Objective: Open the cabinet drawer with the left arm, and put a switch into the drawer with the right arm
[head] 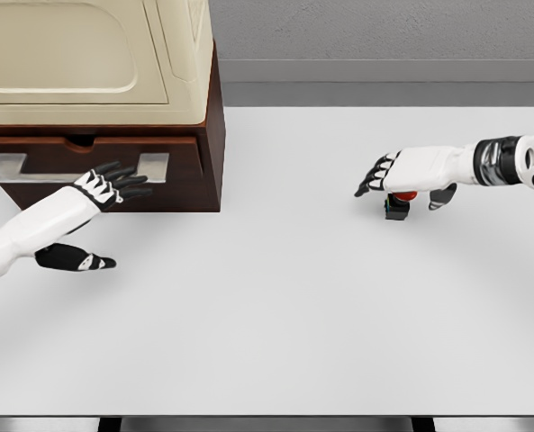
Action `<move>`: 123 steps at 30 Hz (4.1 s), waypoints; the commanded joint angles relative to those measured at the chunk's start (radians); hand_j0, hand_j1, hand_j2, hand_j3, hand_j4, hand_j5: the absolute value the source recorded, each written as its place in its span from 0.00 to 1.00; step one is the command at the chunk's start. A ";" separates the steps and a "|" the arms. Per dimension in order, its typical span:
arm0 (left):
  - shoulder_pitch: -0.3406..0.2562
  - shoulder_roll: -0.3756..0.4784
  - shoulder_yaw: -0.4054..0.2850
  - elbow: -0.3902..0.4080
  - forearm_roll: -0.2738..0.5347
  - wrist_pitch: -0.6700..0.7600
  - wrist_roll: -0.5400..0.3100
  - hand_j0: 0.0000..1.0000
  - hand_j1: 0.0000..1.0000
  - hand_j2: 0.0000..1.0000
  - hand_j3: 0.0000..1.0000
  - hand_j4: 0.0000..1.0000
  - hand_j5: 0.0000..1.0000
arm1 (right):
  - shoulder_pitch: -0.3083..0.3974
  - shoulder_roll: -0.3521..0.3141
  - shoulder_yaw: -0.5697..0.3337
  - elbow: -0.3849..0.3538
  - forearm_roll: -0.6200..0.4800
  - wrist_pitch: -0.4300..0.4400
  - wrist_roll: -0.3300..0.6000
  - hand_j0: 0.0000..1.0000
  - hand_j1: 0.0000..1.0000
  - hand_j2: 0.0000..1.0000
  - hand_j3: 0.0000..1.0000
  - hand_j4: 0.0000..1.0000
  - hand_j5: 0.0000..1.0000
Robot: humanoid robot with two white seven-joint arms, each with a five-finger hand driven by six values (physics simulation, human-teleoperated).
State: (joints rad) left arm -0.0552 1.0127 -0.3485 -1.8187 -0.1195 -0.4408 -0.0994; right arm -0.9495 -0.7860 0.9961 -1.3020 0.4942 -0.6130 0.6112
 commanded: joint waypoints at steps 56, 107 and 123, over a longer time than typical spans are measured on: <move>0.227 0.003 0.359 0.016 -0.042 -0.170 0.001 1.00 1.00 1.00 1.00 1.00 1.00 | -0.009 0.001 0.012 0.013 0.006 0.002 0.000 1.00 1.00 1.00 1.00 1.00 1.00; 0.299 -0.016 0.376 0.018 -0.043 -0.170 0.004 1.00 1.00 1.00 1.00 1.00 1.00 | -0.009 0.001 0.010 0.032 0.004 0.002 0.000 1.00 1.00 1.00 1.00 1.00 1.00; 0.342 -0.017 0.434 0.018 -0.042 -0.170 0.006 1.00 1.00 1.00 1.00 1.00 1.00 | -0.009 0.001 0.012 0.027 0.001 0.002 0.000 1.00 1.00 1.00 1.00 1.00 1.00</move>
State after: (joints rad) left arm 0.2869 0.9943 0.0883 -1.8008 -0.1674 -0.6115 -0.0943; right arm -0.9587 -0.7847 1.0086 -1.2733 0.4997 -0.6130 0.6112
